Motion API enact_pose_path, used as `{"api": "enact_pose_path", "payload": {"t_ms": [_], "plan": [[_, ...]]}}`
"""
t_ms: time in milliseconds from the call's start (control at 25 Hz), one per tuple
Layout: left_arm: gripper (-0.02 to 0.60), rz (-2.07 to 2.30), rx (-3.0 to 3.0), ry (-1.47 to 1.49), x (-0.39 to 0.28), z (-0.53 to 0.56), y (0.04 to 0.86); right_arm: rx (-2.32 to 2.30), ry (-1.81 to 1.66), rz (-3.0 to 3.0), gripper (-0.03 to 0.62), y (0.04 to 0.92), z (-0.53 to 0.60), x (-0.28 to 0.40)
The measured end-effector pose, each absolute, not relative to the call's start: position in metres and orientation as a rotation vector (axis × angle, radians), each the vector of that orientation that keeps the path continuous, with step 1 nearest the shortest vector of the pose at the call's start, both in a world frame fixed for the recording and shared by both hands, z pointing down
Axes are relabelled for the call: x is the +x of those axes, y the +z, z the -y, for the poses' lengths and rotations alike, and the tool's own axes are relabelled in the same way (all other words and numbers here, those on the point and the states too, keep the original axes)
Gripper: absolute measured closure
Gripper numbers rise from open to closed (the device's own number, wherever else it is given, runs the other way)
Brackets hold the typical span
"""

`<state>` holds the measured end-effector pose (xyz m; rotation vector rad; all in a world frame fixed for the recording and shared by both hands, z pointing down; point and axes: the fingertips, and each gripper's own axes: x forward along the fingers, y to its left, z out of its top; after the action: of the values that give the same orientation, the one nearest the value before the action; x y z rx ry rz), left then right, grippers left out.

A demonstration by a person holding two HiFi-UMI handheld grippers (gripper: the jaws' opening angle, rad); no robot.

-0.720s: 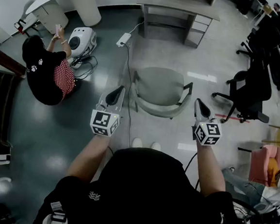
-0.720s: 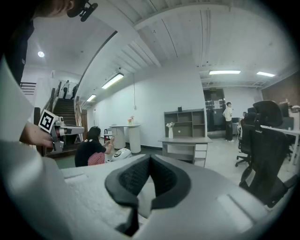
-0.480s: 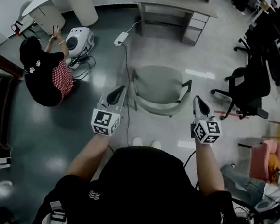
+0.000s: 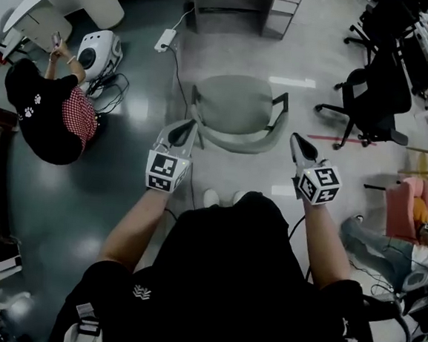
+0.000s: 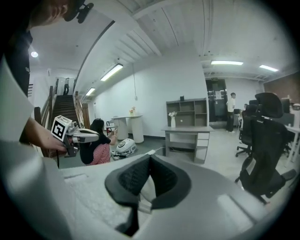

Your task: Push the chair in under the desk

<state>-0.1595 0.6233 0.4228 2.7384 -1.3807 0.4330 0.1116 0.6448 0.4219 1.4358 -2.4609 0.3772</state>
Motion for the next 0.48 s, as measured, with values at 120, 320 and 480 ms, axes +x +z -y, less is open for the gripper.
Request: {"api": "enact_pose_path", "payload": {"t_ms": [120, 320, 480], "plan": [[0.537, 1.220, 2.790, 0.568, -0.145, -0.629, 0.464, 1.359, 0.374, 2.433, 0.593, 0.447, -0.658, 0.101], [0.401, 0.896, 2.879, 0.803, -0.101, -0.632, 0.539, 1.024, 0.219, 2.398, 0.436, 0.515, -0.655, 0.083], [0.337, 0.668, 2.899, 1.046, -0.083, -0.641, 0.600, 0.756, 0.264, 2.318, 0.352, 0.582, -0.663, 0.067]]}}
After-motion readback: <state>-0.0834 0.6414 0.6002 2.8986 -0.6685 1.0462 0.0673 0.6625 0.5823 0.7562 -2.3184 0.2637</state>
